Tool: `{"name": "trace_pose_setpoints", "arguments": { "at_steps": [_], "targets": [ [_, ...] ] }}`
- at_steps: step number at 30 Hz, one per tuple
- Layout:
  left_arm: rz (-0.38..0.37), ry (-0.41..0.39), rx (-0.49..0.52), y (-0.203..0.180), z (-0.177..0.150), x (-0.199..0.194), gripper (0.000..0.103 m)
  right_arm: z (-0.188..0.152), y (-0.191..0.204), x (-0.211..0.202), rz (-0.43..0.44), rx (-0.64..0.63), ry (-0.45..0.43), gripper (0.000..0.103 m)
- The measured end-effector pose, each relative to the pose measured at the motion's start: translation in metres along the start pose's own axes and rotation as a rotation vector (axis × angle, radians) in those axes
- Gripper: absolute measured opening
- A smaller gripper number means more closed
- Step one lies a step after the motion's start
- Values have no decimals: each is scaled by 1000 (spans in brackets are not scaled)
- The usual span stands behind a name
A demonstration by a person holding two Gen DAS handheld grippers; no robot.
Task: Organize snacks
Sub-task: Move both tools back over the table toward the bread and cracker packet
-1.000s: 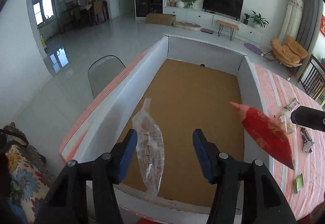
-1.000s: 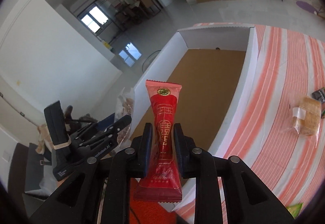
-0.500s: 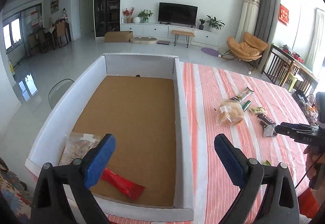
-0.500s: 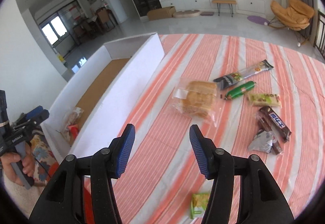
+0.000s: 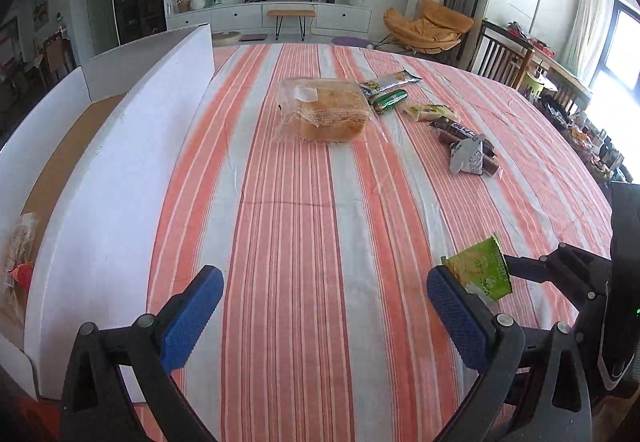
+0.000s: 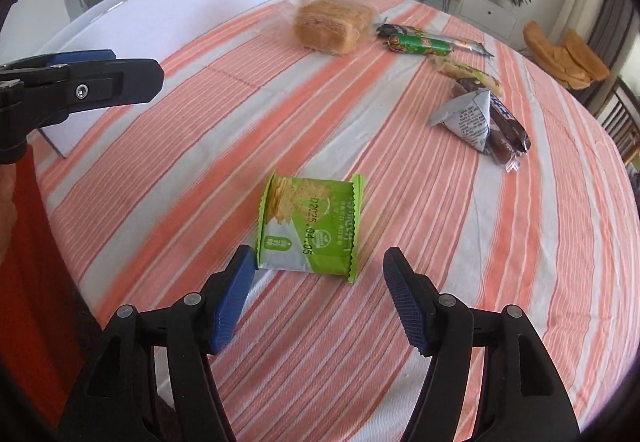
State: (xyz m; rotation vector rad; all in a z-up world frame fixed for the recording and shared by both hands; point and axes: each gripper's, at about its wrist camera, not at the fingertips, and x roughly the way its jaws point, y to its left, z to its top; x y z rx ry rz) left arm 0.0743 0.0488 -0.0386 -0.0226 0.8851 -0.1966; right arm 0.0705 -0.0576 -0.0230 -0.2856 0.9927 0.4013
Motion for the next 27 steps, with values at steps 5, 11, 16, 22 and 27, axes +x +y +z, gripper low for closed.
{"name": "trace_pose_setpoints", "arguments": {
  "at_steps": [5, 11, 16, 22, 27],
  "targets": [
    [18, 32, 30, -5, -13, 19, 101, 9, -58, 12, -114, 213, -20, 71],
    [25, 72, 41, -8, -12, 44, 101, -16, -105, -18, -140, 327, -98, 73],
    [53, 92, 54, -8, -11, 61, 101, -36, -122, -29, -158, 350, -124, 73],
    [63, 74, 70, -9, -13, 61, 103, -36, -128, -9, -190, 328, -80, 73],
    [59, 99, 76, -9, -8, 63, 103, -39, -132, -7, -183, 348, -86, 79]
  ]
}}
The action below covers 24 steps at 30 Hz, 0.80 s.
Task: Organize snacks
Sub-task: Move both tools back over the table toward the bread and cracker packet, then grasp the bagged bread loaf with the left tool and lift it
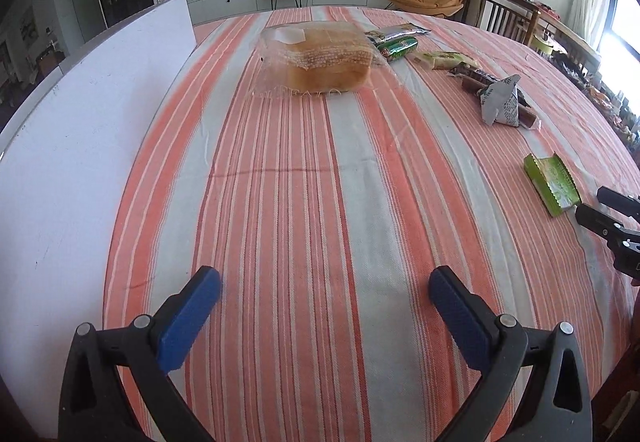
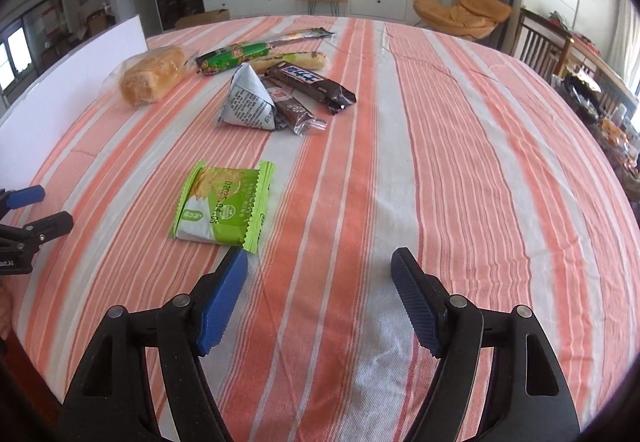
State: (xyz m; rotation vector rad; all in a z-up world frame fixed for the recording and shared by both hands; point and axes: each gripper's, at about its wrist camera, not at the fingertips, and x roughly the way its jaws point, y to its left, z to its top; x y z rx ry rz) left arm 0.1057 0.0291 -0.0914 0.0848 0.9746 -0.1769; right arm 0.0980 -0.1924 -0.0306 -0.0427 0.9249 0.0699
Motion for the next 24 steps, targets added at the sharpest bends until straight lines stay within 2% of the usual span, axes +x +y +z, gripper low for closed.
{"name": "trace_pose_setpoints", "arguments": {
  "at_steps": [2, 6, 9, 12, 14, 16, 20, 24],
  "targets": [
    [-9, 27, 14, 0, 16, 1, 102, 0, 1, 1, -1, 1, -1, 81],
    [-20, -51, 13, 4, 84, -15, 102, 0, 1, 3, 11, -2, 2, 85],
    [-134, 7, -36, 10, 142, -1, 102, 1, 2, 3, 17, -5, 4, 87],
    [-134, 79, -96, 17, 181, 29, 102, 0, 1, 3, 20, -6, 4, 88],
    [-106, 114, -79, 14, 194, 47, 102, 0, 1, 3, 22, -6, 3, 88],
    [-29, 133, -40, 7, 201, 63, 102, 0, 1, 4, 23, -6, 3, 88],
    [99, 177, 18, -4, 203, 99, 103, 1, 2, 4, 27, -10, 3, 88],
    [180, 190, 51, -4, 201, 123, 103, 1, 3, 4, 32, -15, 3, 88]
  ]
}}
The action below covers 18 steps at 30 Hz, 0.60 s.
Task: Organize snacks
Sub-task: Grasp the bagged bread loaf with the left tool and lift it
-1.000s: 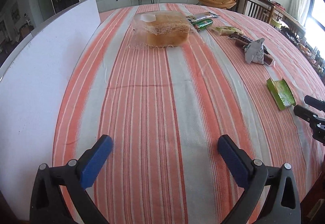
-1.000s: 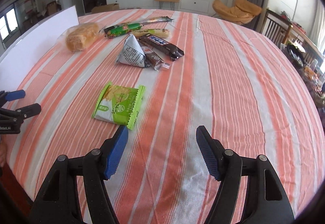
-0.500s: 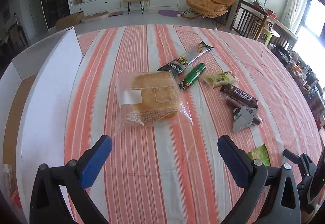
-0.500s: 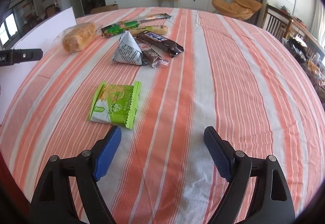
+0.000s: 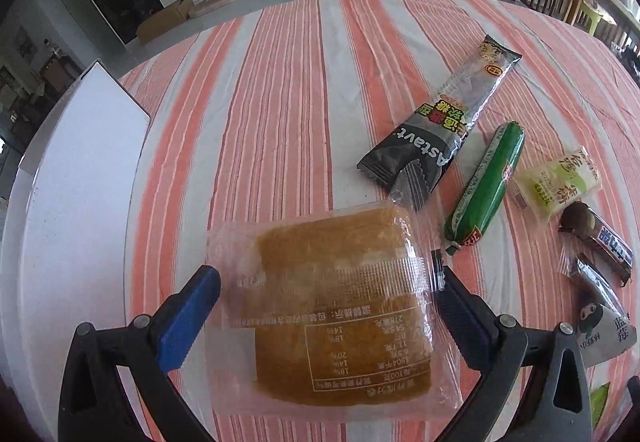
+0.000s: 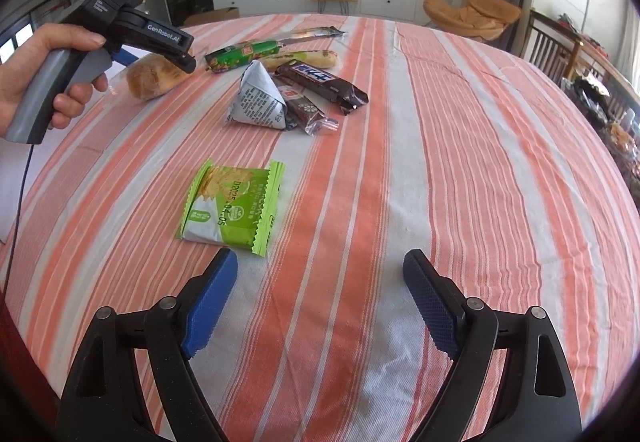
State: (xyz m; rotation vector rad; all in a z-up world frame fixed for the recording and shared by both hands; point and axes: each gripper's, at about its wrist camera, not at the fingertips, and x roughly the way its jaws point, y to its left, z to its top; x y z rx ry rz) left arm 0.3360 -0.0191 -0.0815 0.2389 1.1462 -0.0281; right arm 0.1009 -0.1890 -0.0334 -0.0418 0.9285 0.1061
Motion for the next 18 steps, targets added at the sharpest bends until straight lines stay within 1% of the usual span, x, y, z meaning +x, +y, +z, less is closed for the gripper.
{"name": "trace_pose_setpoints", "arguments": {
  "at_steps": [1, 3, 6, 7, 9, 12, 14, 16, 18],
  "targets": [
    [2, -11, 4, 0, -1, 3, 103, 0, 0, 0, 0, 0, 0, 88],
    [-21, -44, -4, 4, -7, 2, 101, 0, 0, 0, 0, 0, 0, 88],
    [-11, -118, 30, 4, -28, -11, 81, 0, 1, 0, 1, -2, 0, 88],
    [-11, -131, 50, 2, -37, -15, 79, 0, 1, 1, 2, -2, 0, 88],
    [-36, -152, 93, -1, -60, -28, 79, 0, 1, 0, 2, -2, 0, 88],
    [-93, -177, 138, -8, -109, -55, 80, 0, 1, 0, 2, -2, 1, 88],
    [-139, -180, 147, -9, -139, -70, 88, 0, 1, 1, 1, -2, 1, 88],
    [-184, -187, 135, -9, -168, -82, 102, 0, 1, 0, 1, -3, 1, 88],
    [-203, -196, 118, -7, -186, -89, 103, 0, 1, 0, 1, -2, 1, 88]
  ]
}}
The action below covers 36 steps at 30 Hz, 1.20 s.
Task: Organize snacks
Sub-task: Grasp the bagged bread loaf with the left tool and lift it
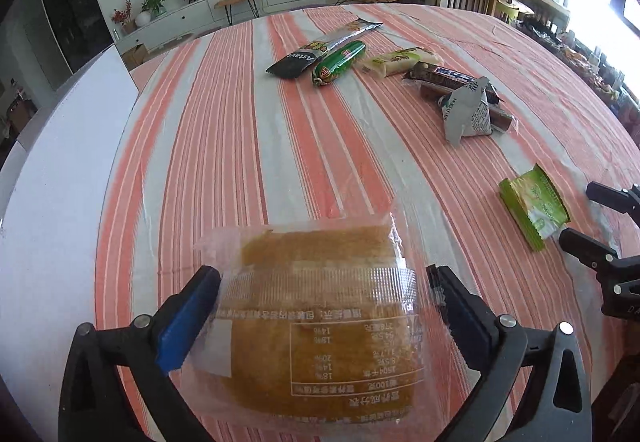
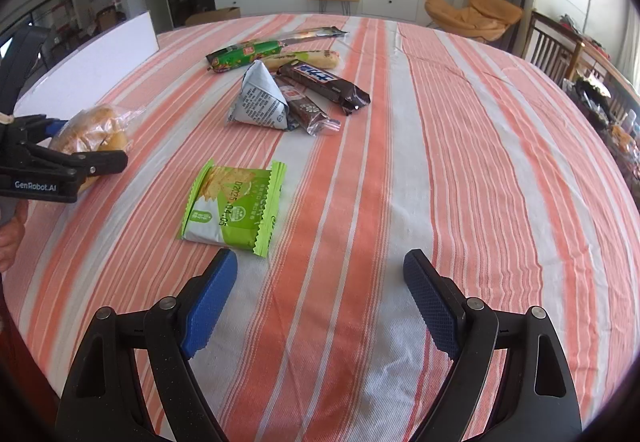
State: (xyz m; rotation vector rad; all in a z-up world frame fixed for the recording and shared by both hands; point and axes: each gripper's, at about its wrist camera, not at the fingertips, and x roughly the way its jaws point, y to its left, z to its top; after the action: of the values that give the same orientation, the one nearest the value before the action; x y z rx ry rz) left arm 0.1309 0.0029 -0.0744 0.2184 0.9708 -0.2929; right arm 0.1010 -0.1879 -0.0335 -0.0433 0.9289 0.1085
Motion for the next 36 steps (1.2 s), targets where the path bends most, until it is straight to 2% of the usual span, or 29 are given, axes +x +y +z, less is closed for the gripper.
{"name": "trace_pose_setpoints", "arguments": {
  "at_steps": [3, 13, 36],
  "targets": [
    [18, -17, -7, 0, -10, -3, 103, 0, 0, 0, 0, 0, 0, 88],
    [38, -38, -81, 5, -6, 10, 103, 0, 0, 0, 1, 0, 0, 88],
    [48, -51, -83, 5, -7, 10, 103, -1, 0, 1, 3, -2, 4, 90]
  ]
}}
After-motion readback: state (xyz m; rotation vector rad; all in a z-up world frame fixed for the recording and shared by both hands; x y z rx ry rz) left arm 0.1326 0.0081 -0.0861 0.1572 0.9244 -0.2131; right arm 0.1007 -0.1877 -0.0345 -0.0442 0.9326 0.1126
